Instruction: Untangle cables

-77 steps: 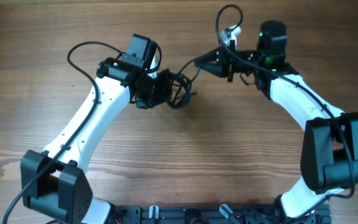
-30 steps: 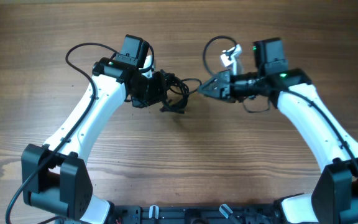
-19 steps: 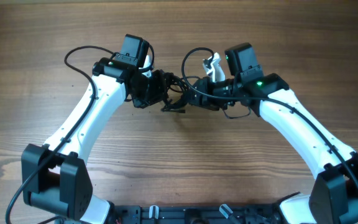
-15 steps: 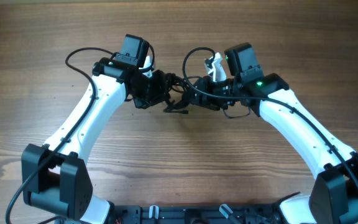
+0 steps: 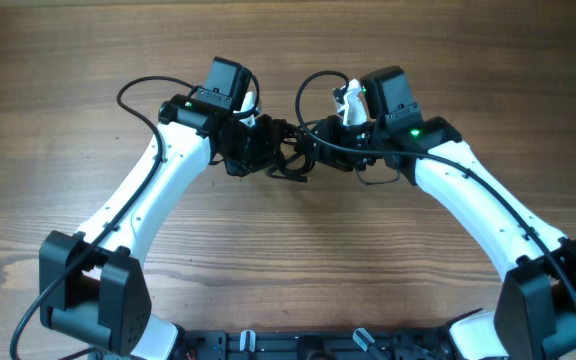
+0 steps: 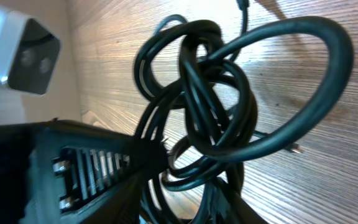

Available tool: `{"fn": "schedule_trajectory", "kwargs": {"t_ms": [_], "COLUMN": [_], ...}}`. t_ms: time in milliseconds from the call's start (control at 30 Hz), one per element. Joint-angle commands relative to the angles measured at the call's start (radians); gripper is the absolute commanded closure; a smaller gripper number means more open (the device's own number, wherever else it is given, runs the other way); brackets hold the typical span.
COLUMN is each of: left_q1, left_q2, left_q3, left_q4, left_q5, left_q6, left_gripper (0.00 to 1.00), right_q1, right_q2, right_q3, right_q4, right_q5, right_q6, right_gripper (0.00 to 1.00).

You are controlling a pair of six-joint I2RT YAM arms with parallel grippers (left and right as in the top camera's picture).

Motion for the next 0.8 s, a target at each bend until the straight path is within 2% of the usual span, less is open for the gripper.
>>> {"fn": "schedule_trajectory", "kwargs": {"t_ms": [0,233,333,467,500,567,667,767], "left_q1": [-0.027,-0.027,-0.027,-0.027,-0.027,-0.027,-0.027,-0.011], "left_q2": [0.001,0.001,0.001,0.001,0.001,0.001,0.003,0.004], "left_q3": [0.002,0.002,0.002,0.002,0.002,0.001,-0.001,-0.029], "left_q4": [0.006,0.015,0.015,0.015,0.014,0.007,-0.036,-0.043], "left_q5": [0.094,0.105,0.104,0.103,0.101,0.040,-0.200,-0.242], "left_q6": [0.006,0.006,0.006,0.010,0.027,0.044,0.042,0.042], "left_gripper": [0.96,0.96,0.96,0.96,0.96,0.96,0.96,0.96], "right_q1": [0.005,0.012,0.012,0.012,0.011,0.006,-0.018,-0.089], "right_q2": [0.071,0.134,0.135,0.135,0.135,0.133,0.104,0.040], "right_q3": [0.014,0.014,0.015,0.015,0.015,0.015,0.015,0.015], "right_q4": [0.017,0.063,0.080,0.080,0.082,0.105,0.148,0.178], "right_q5": [0.024,0.021,0.021,0.011,0.000,-0.035,-0.098,-0.219], "right_q6": [0.010,0.063,0.070,0.063,0.057,0.035,0.029,0.024], "right_gripper": [0.64,0.67,0.77,0.95,0.96,0.96,0.96,0.96]}}
